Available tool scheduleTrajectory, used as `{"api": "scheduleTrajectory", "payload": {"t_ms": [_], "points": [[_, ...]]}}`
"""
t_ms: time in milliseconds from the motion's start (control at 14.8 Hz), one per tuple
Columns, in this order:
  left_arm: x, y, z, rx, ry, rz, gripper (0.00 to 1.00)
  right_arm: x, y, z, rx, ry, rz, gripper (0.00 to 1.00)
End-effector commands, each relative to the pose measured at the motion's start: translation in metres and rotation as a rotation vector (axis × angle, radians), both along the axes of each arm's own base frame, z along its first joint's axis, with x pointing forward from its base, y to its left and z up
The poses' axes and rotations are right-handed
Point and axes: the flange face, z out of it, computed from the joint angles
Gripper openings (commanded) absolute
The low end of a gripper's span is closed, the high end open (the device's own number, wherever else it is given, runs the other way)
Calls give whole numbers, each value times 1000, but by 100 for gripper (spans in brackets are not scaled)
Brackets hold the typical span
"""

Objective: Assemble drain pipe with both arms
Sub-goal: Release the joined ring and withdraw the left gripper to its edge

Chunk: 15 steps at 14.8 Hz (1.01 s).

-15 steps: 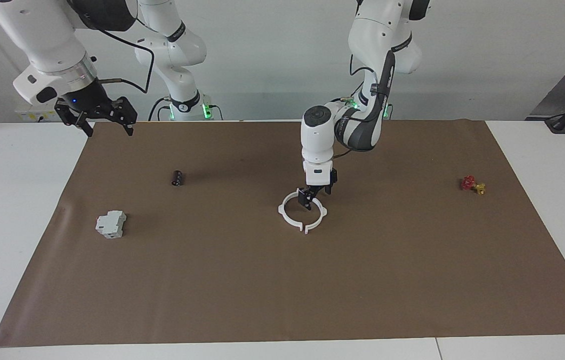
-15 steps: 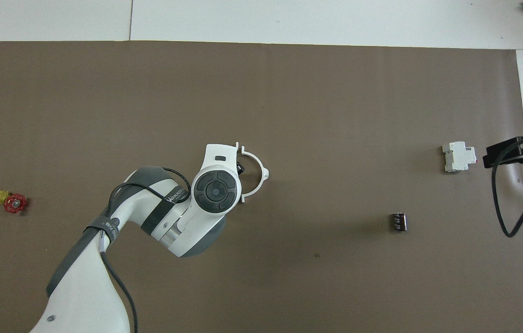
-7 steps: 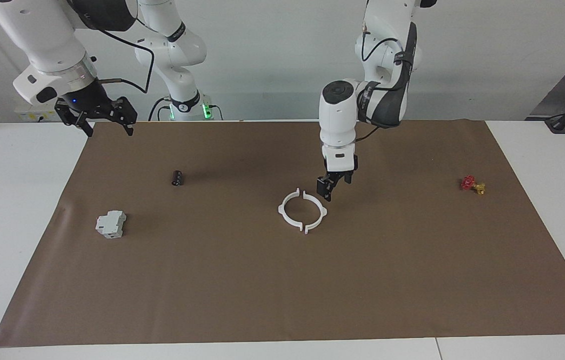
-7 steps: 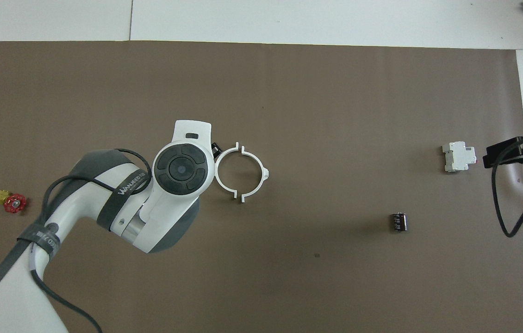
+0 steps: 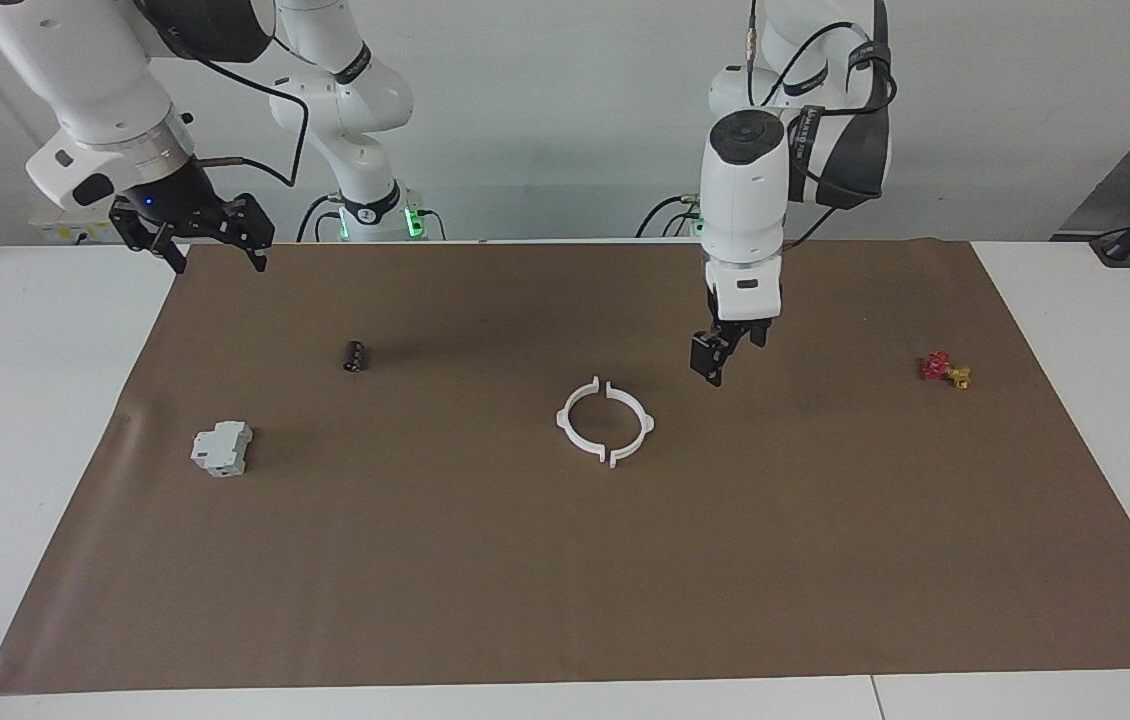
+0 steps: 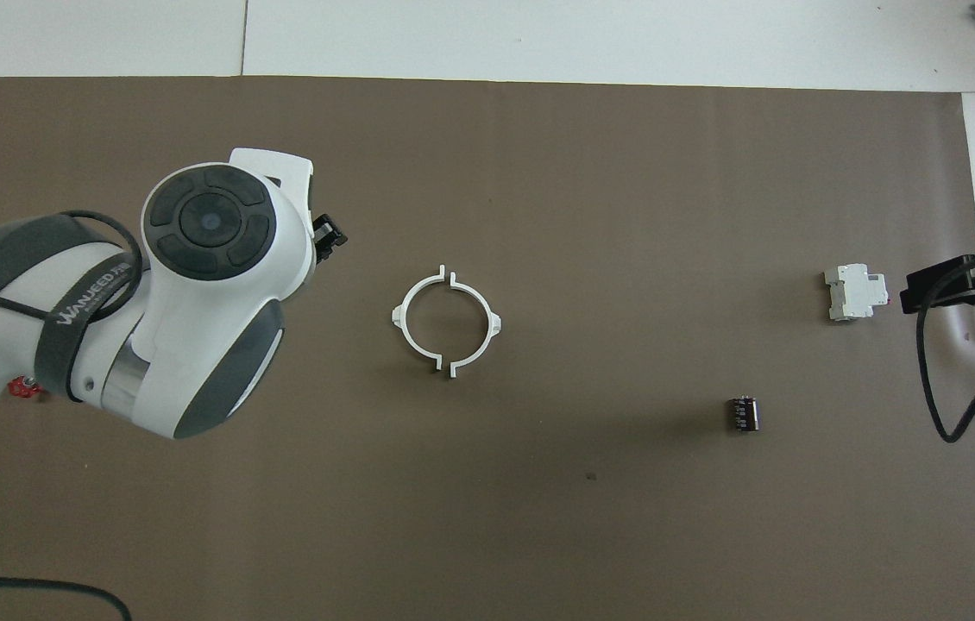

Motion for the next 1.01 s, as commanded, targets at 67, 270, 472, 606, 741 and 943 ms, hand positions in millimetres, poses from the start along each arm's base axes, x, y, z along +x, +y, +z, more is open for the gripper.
{"api": "scheduleTrajectory", "payload": {"t_ms": [67, 270, 472, 606, 741, 943], "points": [[-2, 67, 42, 19, 31, -93, 100, -1, -2, 0, -5, 10, -25, 100], [-14, 128, 78, -13, 93, -215, 100, -1, -2, 0, -5, 10, -25, 100], [-16, 150, 80, -4, 132, -266, 100, -1, -2, 0, -5, 10, -25, 100], [-13, 175, 76, 3, 159, -325, 100, -1, -2, 0, -5, 10, -25, 100], [-10, 209, 72, 8, 187, -419, 100, -1, -2, 0, -5, 10, -25, 100], [-17, 236, 64, 8, 219, -496, 100, -1, -2, 0, -5, 10, -25, 100]]}}
